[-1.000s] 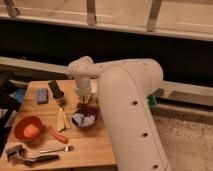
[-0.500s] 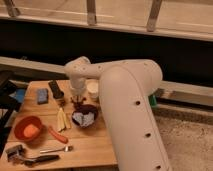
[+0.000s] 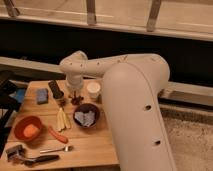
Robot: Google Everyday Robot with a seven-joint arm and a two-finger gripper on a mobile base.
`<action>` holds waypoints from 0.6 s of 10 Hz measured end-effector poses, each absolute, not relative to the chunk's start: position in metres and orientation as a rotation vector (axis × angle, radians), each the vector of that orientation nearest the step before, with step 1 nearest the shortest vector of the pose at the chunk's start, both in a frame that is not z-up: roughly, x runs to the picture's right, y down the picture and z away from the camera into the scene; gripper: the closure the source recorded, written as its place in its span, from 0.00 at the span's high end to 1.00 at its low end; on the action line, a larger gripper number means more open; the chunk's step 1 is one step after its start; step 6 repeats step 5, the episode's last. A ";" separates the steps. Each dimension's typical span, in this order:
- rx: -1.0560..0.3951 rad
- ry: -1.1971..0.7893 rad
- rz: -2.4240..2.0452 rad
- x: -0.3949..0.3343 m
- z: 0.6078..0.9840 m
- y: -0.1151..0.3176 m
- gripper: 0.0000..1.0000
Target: Place grapes in table surface
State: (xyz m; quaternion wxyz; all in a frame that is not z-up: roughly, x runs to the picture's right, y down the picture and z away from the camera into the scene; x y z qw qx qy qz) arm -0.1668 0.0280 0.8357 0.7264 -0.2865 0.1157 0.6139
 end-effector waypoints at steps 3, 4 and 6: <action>-0.647 0.231 1.344 -0.179 0.848 0.028 0.80; -0.649 0.223 1.348 -0.179 0.853 0.026 0.80; -0.648 0.216 1.353 -0.179 0.855 0.024 0.80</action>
